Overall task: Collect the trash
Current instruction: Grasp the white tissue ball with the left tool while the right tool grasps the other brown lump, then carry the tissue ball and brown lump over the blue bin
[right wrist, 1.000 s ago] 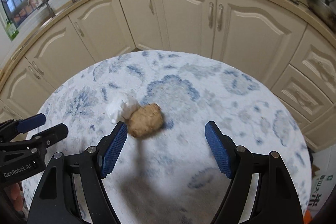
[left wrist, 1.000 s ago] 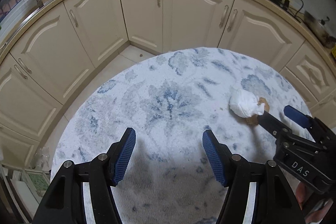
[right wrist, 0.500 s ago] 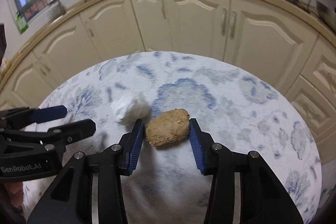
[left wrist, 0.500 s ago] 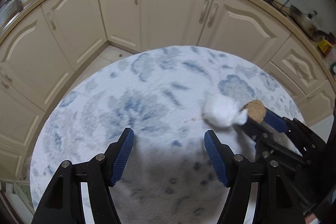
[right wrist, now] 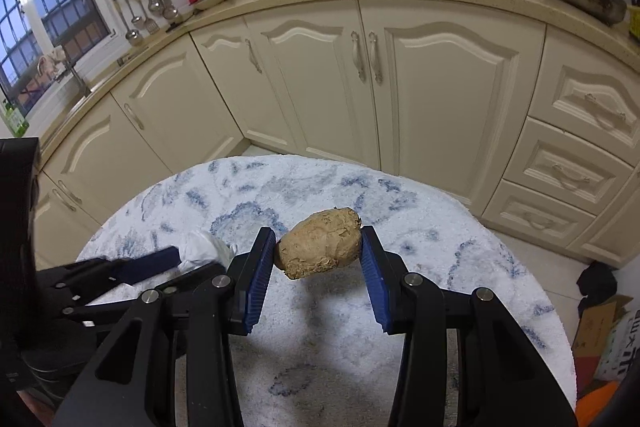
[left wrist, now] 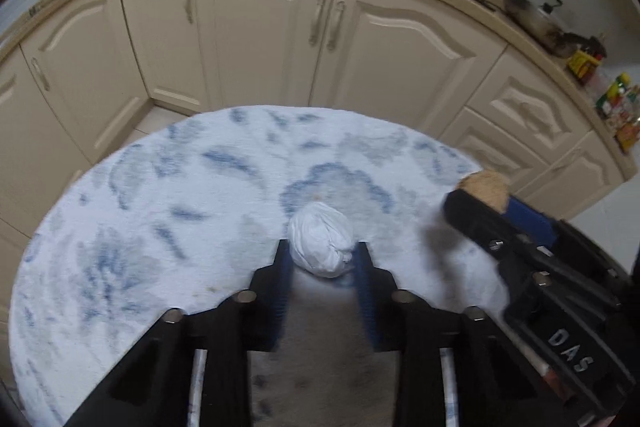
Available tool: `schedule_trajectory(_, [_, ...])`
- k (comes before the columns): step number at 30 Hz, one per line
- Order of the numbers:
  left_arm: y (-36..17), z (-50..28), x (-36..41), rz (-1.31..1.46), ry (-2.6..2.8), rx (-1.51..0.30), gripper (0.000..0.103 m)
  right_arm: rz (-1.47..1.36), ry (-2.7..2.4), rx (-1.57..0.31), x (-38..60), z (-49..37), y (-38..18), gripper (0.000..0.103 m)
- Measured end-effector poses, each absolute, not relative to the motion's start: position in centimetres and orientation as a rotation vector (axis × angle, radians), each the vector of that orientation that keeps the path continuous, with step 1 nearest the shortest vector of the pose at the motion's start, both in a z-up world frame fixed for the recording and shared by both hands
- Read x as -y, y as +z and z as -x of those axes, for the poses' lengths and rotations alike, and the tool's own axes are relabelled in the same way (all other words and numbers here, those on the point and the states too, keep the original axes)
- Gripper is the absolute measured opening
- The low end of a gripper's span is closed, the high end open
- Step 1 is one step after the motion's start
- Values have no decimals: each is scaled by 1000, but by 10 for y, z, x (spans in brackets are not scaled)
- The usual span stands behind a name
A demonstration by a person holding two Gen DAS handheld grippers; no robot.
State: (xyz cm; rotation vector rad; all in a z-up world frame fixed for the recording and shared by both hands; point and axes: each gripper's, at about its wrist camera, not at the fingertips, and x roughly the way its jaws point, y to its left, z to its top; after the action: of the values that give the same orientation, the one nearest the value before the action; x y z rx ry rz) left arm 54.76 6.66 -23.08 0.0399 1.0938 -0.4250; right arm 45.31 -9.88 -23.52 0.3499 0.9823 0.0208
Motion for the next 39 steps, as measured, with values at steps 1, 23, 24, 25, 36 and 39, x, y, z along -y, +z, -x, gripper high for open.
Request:
schedule_trajectory(1, [-230, -546, -64, -70, -412, -1086, 24, -352, 18, -981, 100, -453, -235, 43])
schedule_trajectory(23, [-162, -474, -44, -136, -386, -1028, 23, -426, -42, -877, 142, -388, -180, 44])
schedule_trajectory(24, [-161, -468, -39, -140, -395, -1029, 23, -424, -54, -874, 148, -381, -177, 44])
schedule_trajectory(25, [-159, -462, -33, -143, -409, -1033, 23, -424, -65, -872, 154, -372, -174, 44])
schedule_trajectory(36, [-143, -388, 58, -243, -536, -1019, 23, -467, -261, -858, 242, -275, -168, 44])
schedule_trajectory(39, [-142, -363, 95, -286, -587, -1019, 23, -480, -310, -859, 271, -246, -170, 44])
